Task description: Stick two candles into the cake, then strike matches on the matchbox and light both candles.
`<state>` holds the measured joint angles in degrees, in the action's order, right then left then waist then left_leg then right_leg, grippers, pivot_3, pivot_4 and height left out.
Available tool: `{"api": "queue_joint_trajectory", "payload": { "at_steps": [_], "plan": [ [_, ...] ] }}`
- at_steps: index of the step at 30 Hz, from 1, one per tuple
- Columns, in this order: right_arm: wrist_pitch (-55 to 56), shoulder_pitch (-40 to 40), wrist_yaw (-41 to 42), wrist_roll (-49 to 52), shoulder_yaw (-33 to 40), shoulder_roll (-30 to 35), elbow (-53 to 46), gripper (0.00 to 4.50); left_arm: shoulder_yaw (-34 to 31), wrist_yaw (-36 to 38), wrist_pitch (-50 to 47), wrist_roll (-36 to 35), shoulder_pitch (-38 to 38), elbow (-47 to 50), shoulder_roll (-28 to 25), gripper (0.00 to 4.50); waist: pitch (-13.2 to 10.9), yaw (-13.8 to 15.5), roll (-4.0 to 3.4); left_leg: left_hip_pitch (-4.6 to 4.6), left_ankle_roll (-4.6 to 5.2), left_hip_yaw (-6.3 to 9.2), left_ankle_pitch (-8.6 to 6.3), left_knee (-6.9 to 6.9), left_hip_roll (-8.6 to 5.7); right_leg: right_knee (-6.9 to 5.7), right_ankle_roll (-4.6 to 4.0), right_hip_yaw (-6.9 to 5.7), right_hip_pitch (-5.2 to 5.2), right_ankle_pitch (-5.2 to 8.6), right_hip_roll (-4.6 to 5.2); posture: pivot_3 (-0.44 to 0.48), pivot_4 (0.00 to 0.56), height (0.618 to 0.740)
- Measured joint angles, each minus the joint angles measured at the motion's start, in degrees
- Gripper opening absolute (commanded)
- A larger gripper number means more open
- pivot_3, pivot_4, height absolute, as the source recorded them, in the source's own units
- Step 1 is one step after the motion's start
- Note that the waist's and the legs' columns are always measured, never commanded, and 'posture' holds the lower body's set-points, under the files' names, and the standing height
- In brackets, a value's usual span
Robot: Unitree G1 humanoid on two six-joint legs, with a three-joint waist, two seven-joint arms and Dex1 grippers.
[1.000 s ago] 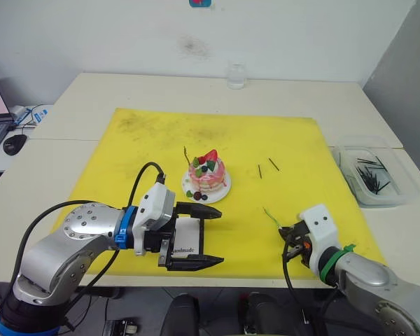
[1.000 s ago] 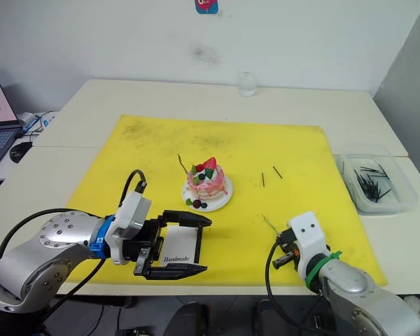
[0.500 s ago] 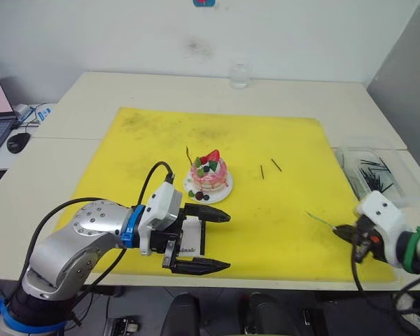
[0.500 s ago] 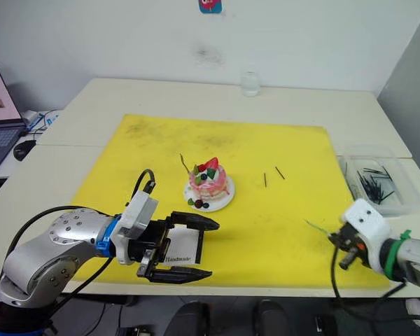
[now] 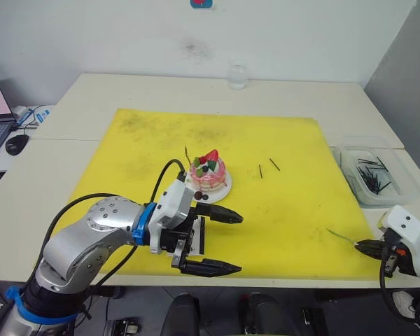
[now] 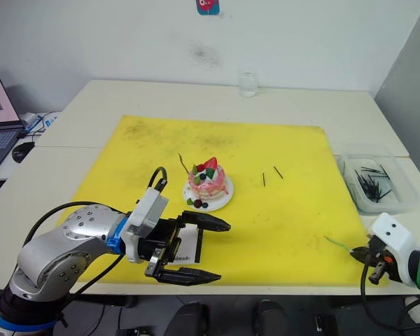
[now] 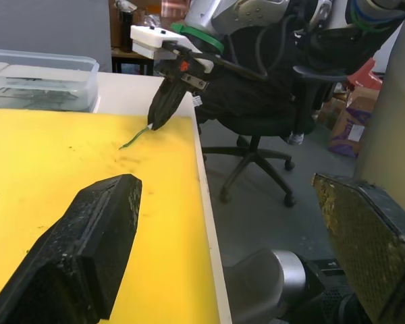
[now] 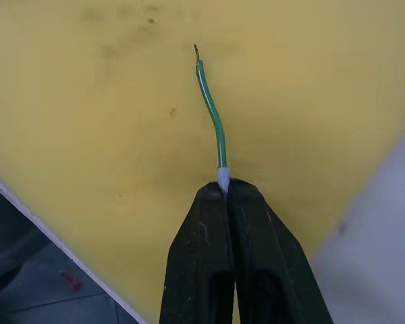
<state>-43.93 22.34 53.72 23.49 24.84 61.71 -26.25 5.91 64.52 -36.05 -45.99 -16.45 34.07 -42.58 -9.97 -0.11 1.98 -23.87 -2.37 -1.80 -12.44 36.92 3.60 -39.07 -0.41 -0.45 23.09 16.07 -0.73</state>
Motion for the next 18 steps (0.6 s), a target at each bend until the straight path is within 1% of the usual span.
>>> {"api": "queue_joint_trajectory", "payload": {
  "at_steps": [5,8,13,15,18],
  "plan": [
    [1.4,0.2,1.4,-0.9,0.0,0.0,1.7,0.02,0.0,0.0,0.0,0.0,-0.1,0.0,0.0,4.50,0.0,0.0,-0.01,0.00,0.00,0.00,0.00,0.00,0.00,0.00,0.00,0.00,0.00,0.00,0.00,0.000,0.150,0.740],
    [0.9,-0.1,1.4,-0.8,-0.1,0.0,1.7,0.69,0.1,0.0,0.0,0.0,-0.1,0.0,0.0,4.50,0.0,0.0,-0.01,0.01,0.00,0.00,0.00,0.01,0.00,0.00,0.00,0.01,-0.01,0.00,0.00,0.000,0.150,0.740],
    [-0.1,-1.2,1.2,-0.9,-0.7,0.0,1.7,2.31,0.1,0.0,0.1,0.3,-0.1,0.0,0.0,4.50,0.0,0.0,-0.01,0.01,0.00,0.00,0.00,0.01,0.00,-0.01,0.00,0.00,-0.01,0.00,-0.01,0.000,0.150,0.740],
    [-0.7,-1.6,1.3,-0.9,-0.7,0.2,1.7,2.31,0.2,0.0,0.1,0.6,-0.1,-0.2,0.0,4.50,0.0,0.0,-0.01,0.01,0.00,0.00,0.00,0.01,0.00,-0.01,0.00,0.01,-0.01,0.00,0.00,0.000,0.150,0.740],
    [-2.1,-1.7,2.5,-0.8,1.0,2.4,0.9,2.31,0.9,-0.1,0.4,1.6,-0.1,-0.4,0.1,4.50,0.0,0.0,-0.06,0.02,0.00,-0.01,0.00,0.01,-0.01,-0.01,0.00,0.03,-0.01,0.00,0.00,0.000,0.150,0.740]
  ]
}}
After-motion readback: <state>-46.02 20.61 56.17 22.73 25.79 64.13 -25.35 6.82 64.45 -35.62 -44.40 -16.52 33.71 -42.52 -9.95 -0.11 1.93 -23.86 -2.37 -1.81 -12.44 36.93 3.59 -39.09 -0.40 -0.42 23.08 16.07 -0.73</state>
